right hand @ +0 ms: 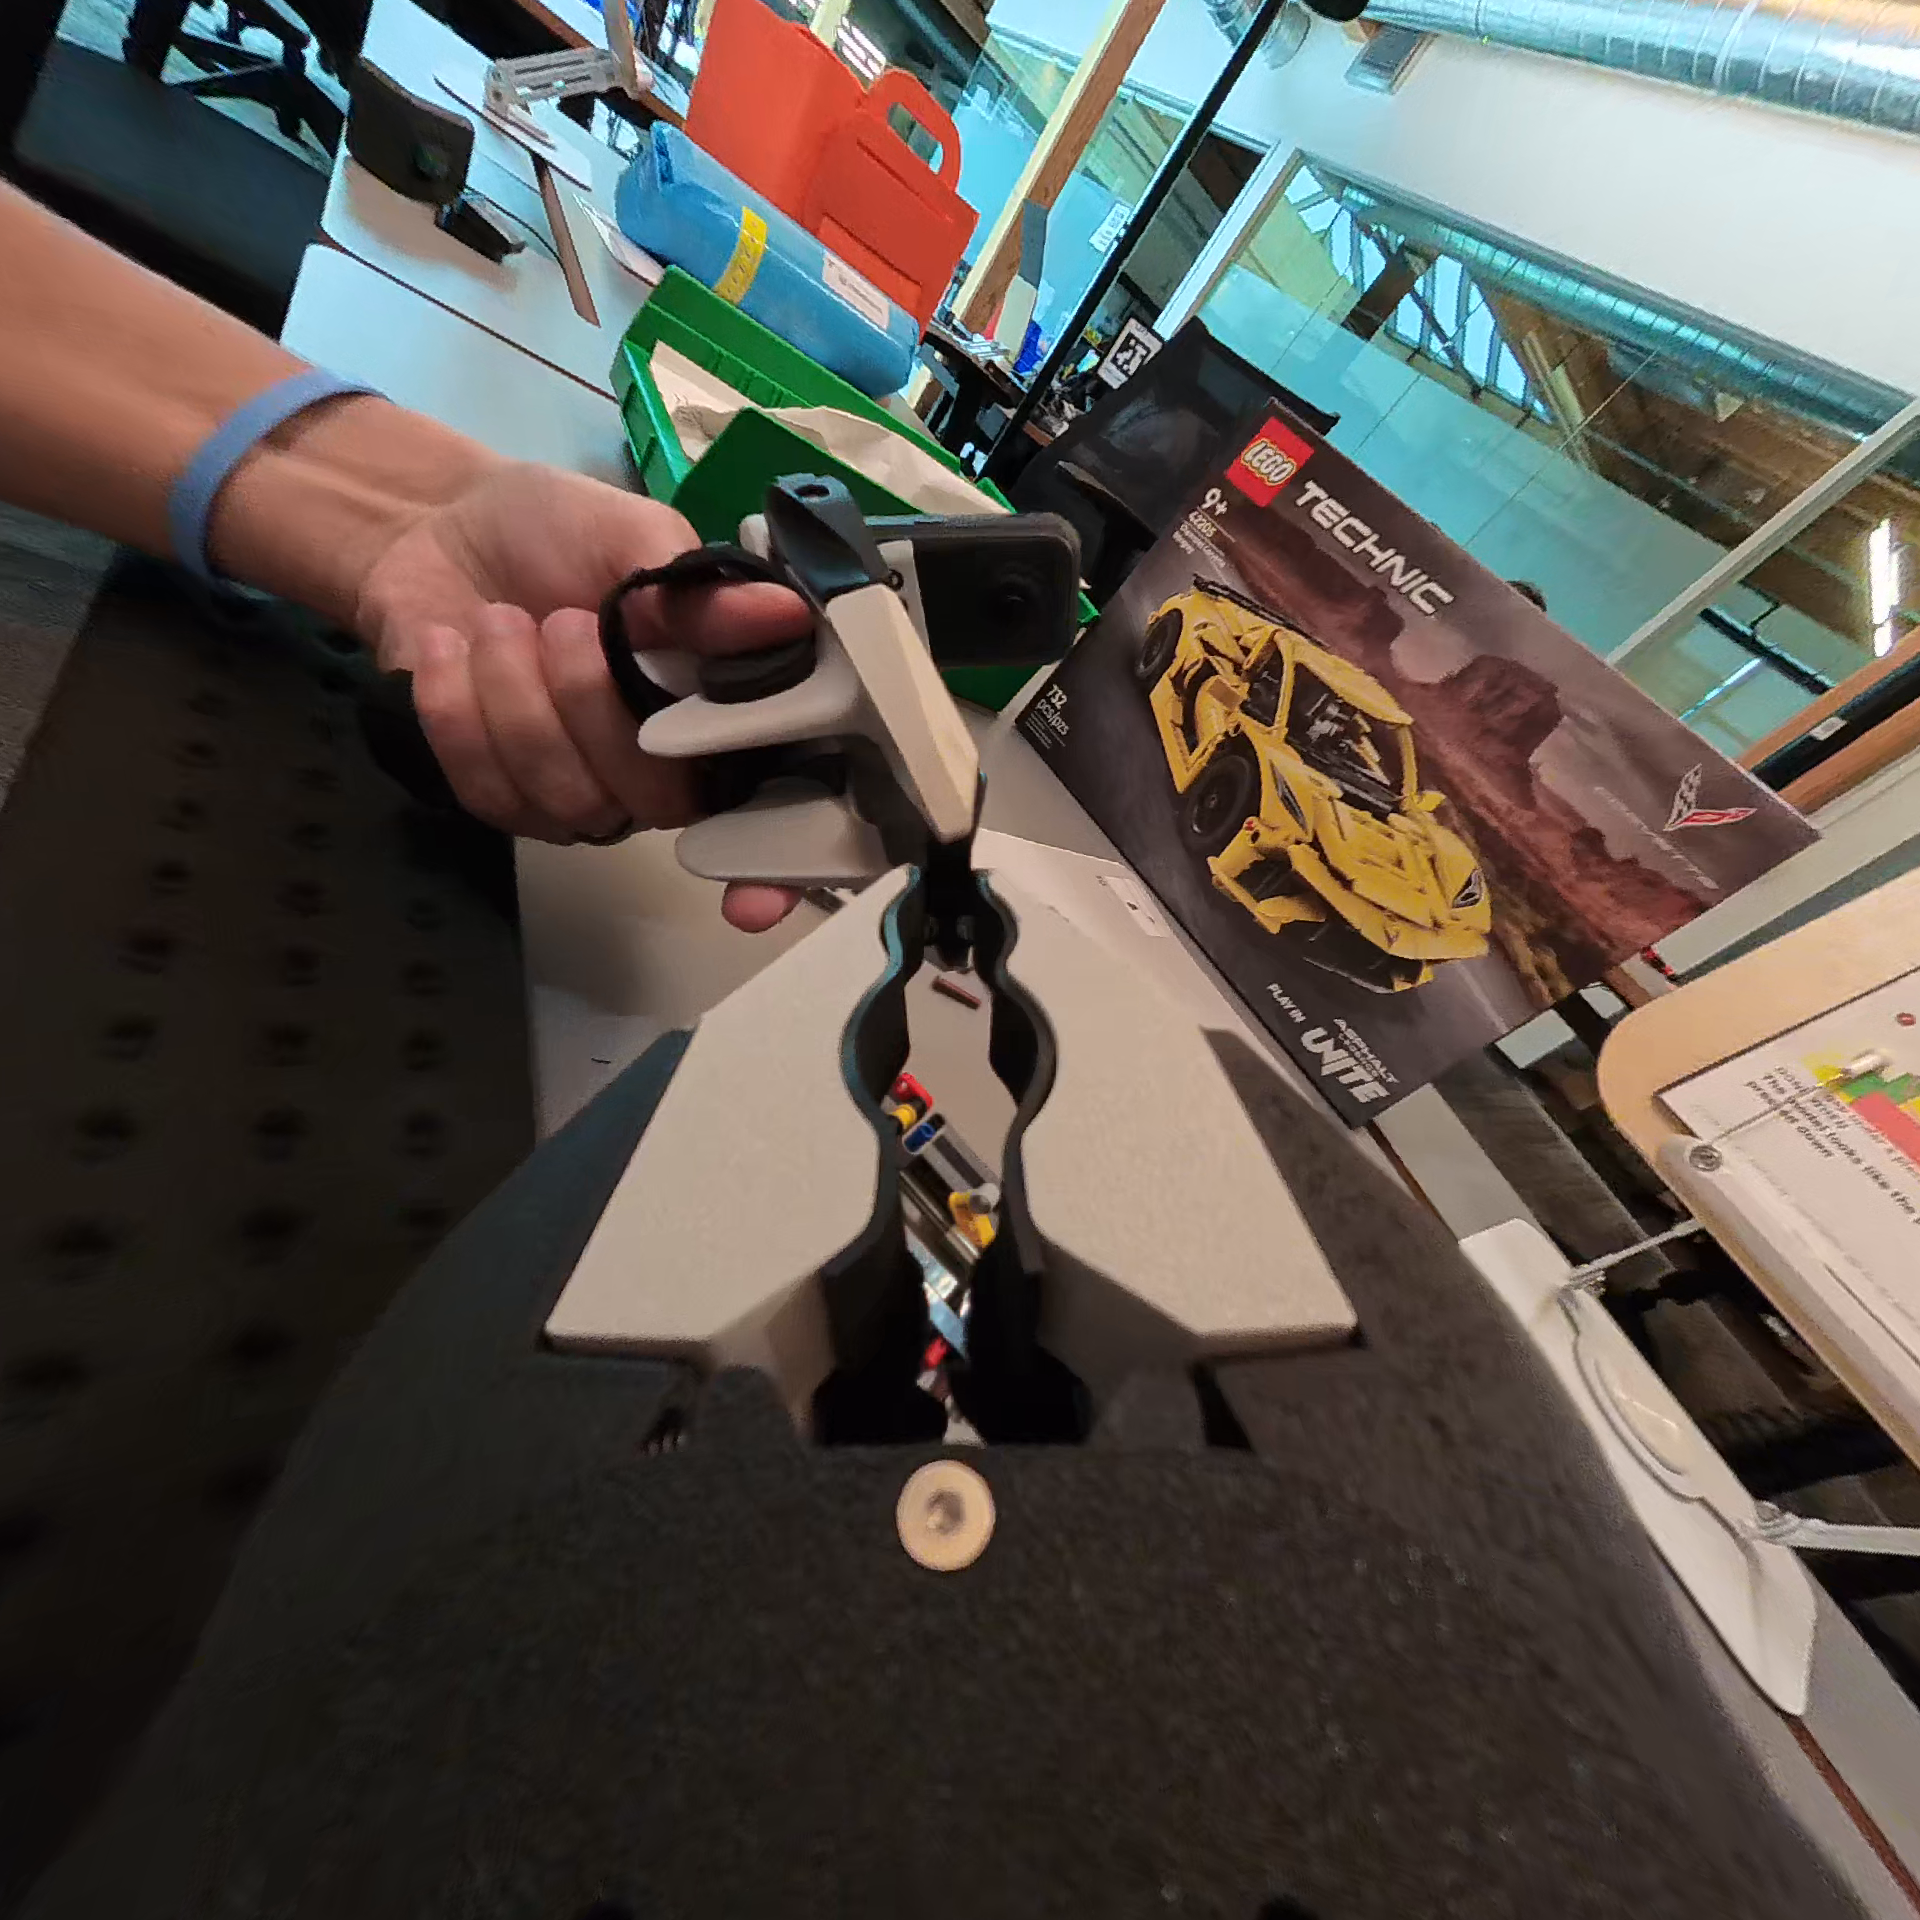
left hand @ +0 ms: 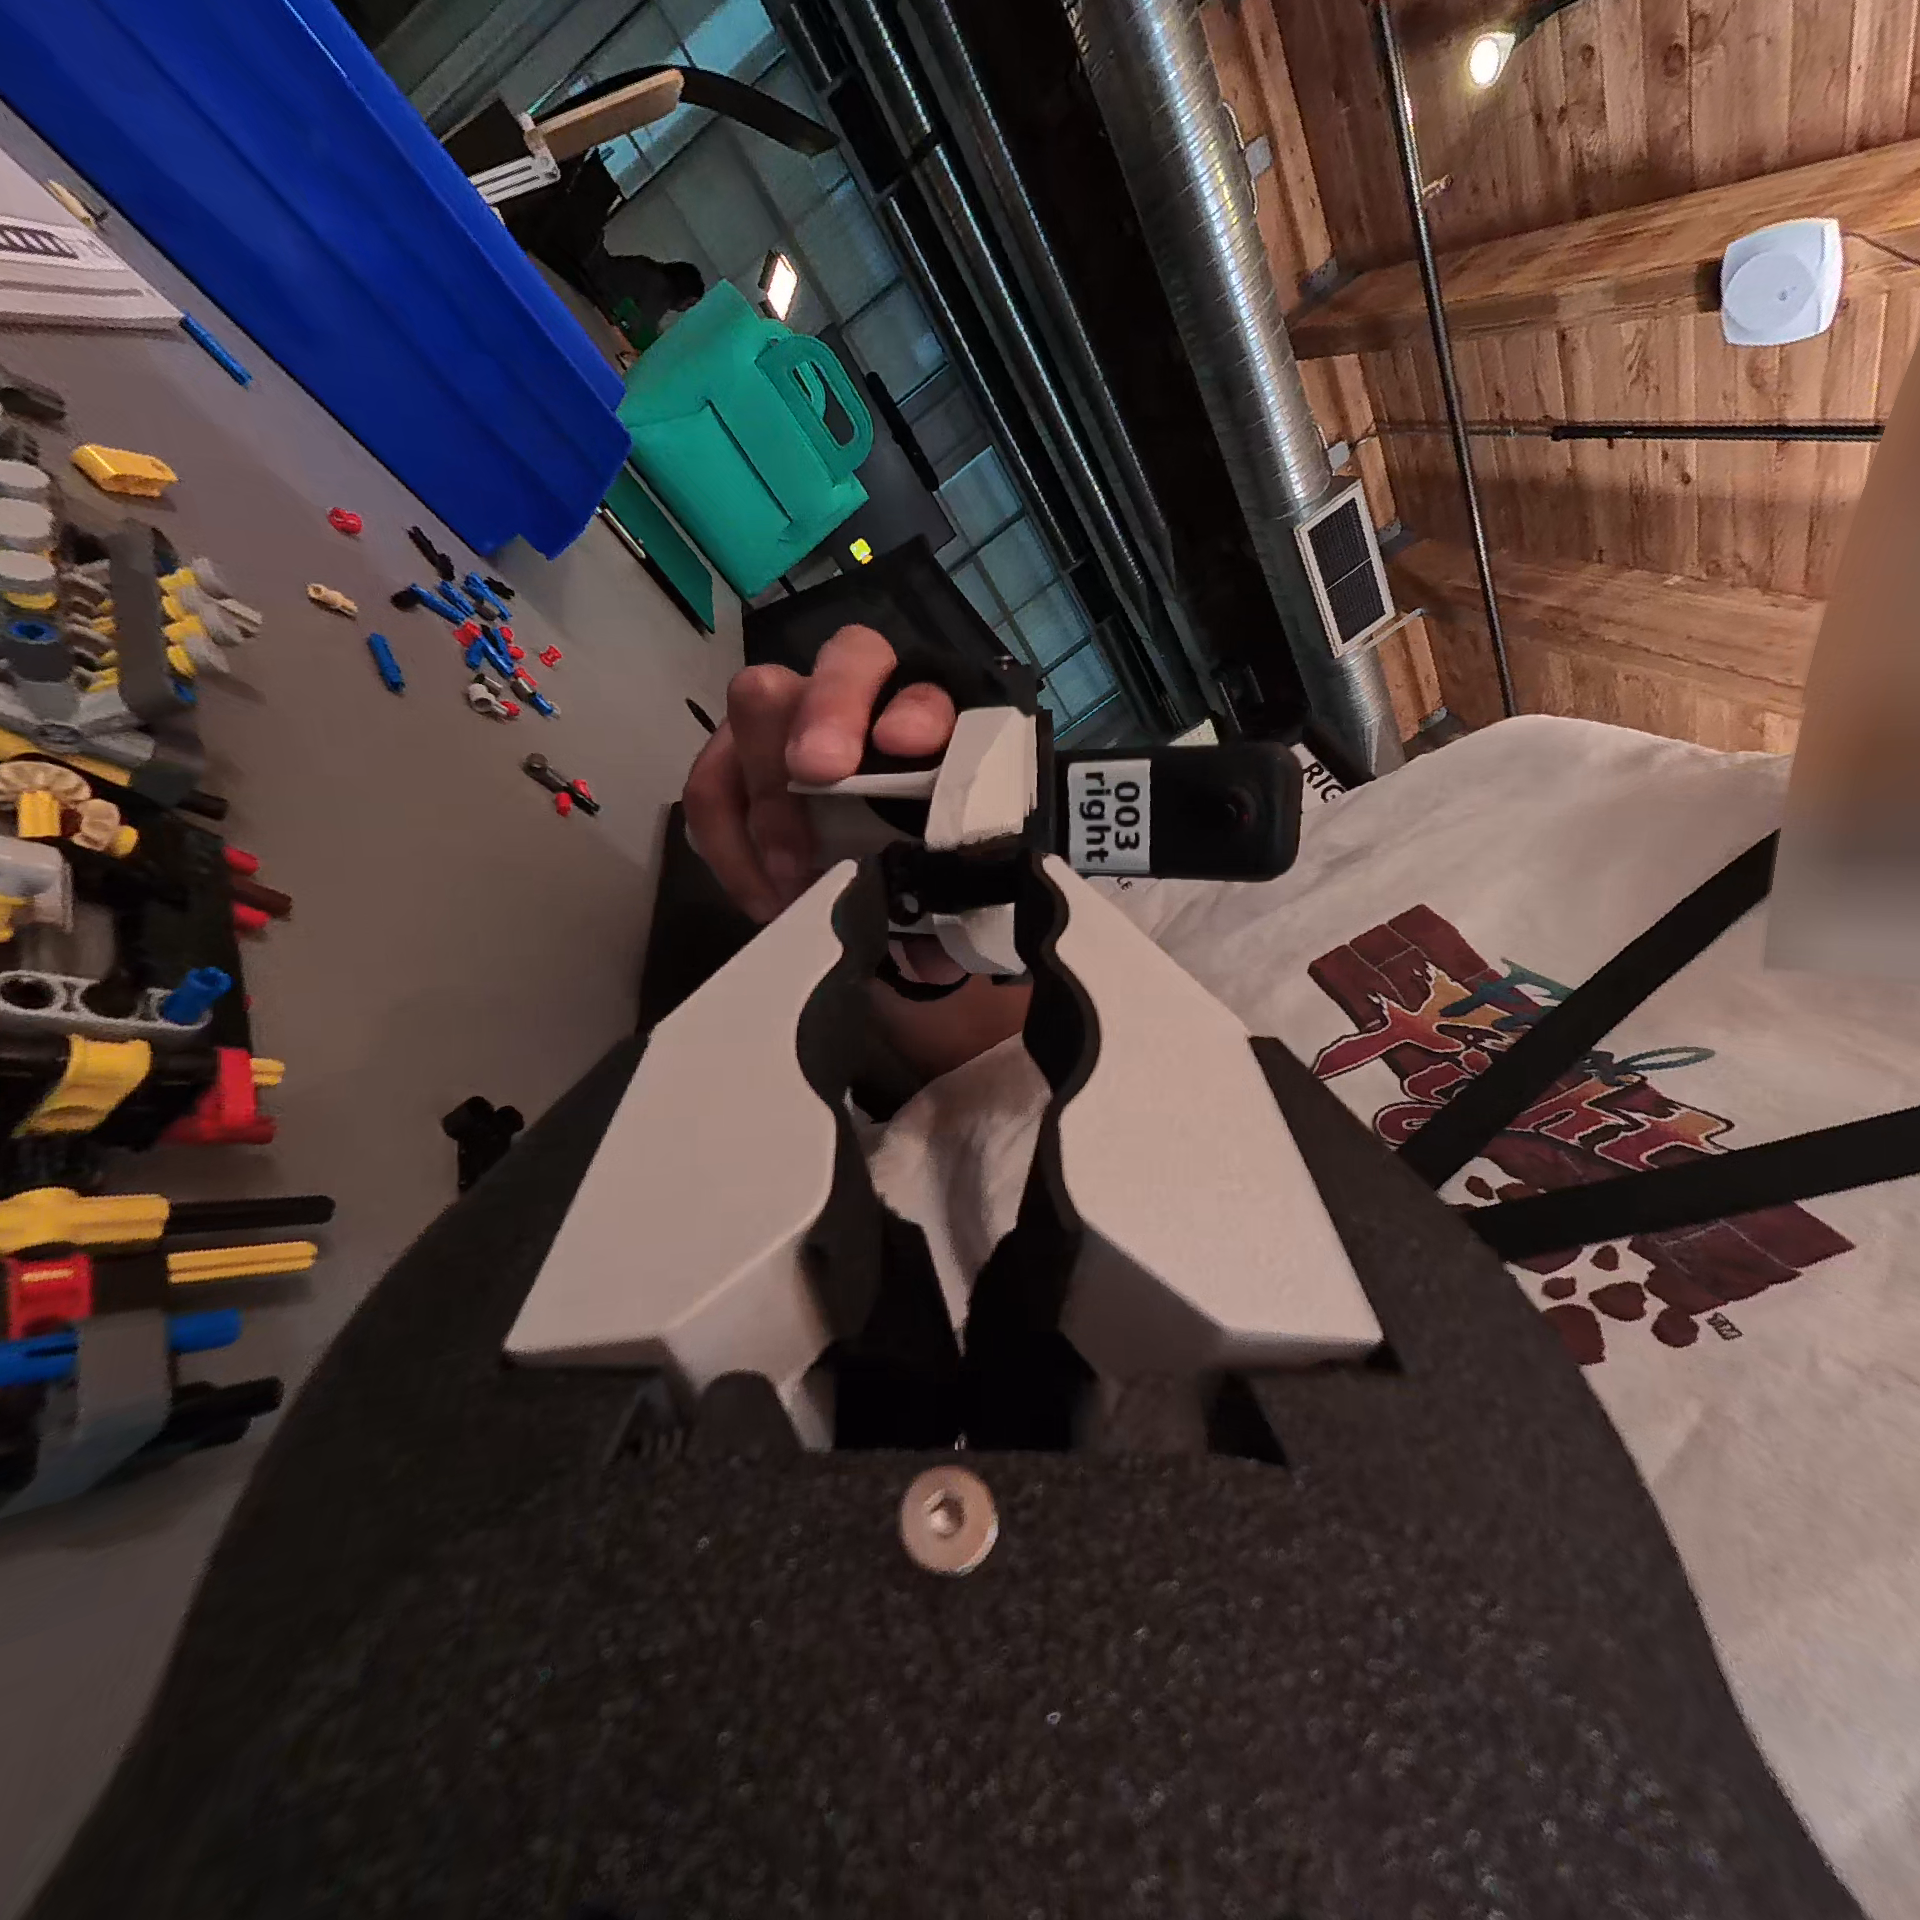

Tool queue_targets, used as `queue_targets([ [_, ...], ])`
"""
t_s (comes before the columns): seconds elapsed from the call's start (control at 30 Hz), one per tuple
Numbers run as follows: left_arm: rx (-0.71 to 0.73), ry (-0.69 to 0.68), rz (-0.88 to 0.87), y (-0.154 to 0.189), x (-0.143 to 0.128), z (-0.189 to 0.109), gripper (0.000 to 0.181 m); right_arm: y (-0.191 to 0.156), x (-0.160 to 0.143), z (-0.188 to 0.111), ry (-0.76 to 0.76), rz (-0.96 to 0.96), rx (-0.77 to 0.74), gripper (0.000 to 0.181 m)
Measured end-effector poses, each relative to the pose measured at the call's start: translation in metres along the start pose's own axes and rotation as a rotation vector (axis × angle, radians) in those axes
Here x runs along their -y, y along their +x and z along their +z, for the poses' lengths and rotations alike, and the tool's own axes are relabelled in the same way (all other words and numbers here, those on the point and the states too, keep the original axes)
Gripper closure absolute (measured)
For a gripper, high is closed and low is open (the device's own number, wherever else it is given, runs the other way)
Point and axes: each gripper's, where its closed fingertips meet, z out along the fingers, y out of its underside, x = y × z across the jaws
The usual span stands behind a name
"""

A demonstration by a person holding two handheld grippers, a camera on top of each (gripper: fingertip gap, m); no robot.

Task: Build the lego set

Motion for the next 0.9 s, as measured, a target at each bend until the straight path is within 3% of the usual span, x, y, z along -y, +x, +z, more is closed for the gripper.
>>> queue_targets([
  [0.13, 0.022, -0.013, 0.017, -0.001, -0.003, -0.001, 0.159, -0.003, -0.002, 0.000, 0.018, 0.148, 0.088, 0.174],
  [0.2, 0.108, -0.073, 0.102, -0.007, -0.009, -0.011, 0.160, 0.000, -0.011, -0.001, 0.004, 0.278, 0.127, 0.174],
  [0.3, 0.442, -0.099, 0.354, -0.035, 0.006, -0.057, 0.135, 0.003, -0.049, -0.002, -0.115, 0.375, 0.164, 0.174],
  [0.37, 0.701, -0.247, 0.536, -0.062, 0.003, -0.096, 0.146, -0.001, -0.081, -0.001, -0.279, 0.375, 0.201, 0.174],
  [0.43, 0.817, -0.428, 0.558, -0.083, -0.013, -0.117, 0.143, -0.016, -0.099, 0.001, -0.398, 0.396, 0.293, 0.174],
  [0.57, 0.755, -0.518, 0.541, -0.096, -0.028, -0.109, 0.127, -0.037, -0.112, 0.008, -0.496, 0.423, 0.393, 0.174],
  [0.67, 0.710, -0.570, 0.596, -0.103, -0.032, -0.098, 0.123, -0.045, -0.095, 0.019, -0.398, 0.367, 0.391, 0.174],
  [0.77, 0.678, -0.627, 0.590, -0.111, -0.037, -0.093, 0.127, -0.047, -0.082, 0.029, -0.314, 0.277, 0.344, 0.174],
  [0.9, 0.629, -0.669, 0.567, -0.112, -0.039, -0.090, 0.144, -0.060, -0.095, 0.029, -0.408, 0.202, 0.366, 0.174],
])
